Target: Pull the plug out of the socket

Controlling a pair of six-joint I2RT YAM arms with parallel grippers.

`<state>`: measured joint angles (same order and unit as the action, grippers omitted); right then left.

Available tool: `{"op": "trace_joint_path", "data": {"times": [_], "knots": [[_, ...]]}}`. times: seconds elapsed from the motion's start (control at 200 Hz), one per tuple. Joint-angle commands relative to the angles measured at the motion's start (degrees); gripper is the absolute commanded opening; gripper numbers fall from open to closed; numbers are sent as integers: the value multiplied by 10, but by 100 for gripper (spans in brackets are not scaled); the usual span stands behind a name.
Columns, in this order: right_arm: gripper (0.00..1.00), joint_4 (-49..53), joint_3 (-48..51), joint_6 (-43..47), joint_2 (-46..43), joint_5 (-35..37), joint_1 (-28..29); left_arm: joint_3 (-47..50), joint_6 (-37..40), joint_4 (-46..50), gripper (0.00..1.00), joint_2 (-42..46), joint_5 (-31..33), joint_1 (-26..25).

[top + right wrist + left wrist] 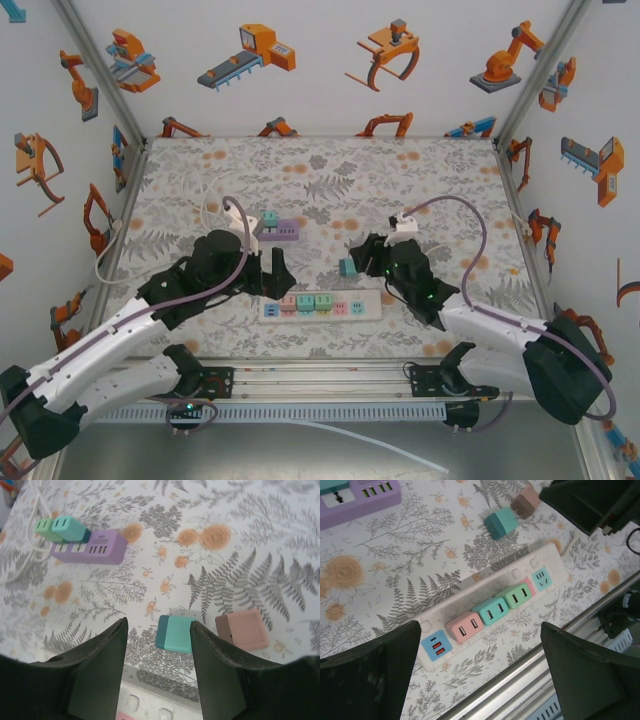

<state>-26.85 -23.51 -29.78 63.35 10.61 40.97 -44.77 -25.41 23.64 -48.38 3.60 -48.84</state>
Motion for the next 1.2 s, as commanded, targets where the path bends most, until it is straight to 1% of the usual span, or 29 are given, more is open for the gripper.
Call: {"op": "trace_joint_path", "data": {"times": [0.0, 0.08, 0.22, 0.35, 0.471, 0.626, 0.796, 0.901, 1.056, 1.197], "knots": [[51, -17, -11, 172, -24, -75, 2, 14, -21, 14, 97, 24, 51, -3], [51, -20, -14, 235, -35, -129, 2, 18, -34, 30, 97, 36, 81, -3], [51, -18, -25, 322, -38, -259, 2, 19, -71, 79, 97, 35, 144, -1], [52, 5, -36, 389, -30, -363, 5, 20, -94, 104, 97, 26, 167, 3], [56, 73, -57, 459, -24, -418, 16, 25, -109, 120, 97, 20, 175, 12], [64, 174, -87, 542, -9, -460, 33, 43, -125, 123, 97, 19, 169, 29], [65, 229, -116, 583, 29, -469, 49, 71, -133, 118, 97, 17, 152, 49], [64, 247, -136, 600, 63, -458, 63, 87, -135, 113, 97, 16, 141, 59], [62, 245, -156, 607, 116, -439, 80, 102, -137, 112, 97, 3, 130, 64], [54, 218, -157, 602, 151, -427, 94, 110, -141, 107, 97, -15, 125, 64]]}}
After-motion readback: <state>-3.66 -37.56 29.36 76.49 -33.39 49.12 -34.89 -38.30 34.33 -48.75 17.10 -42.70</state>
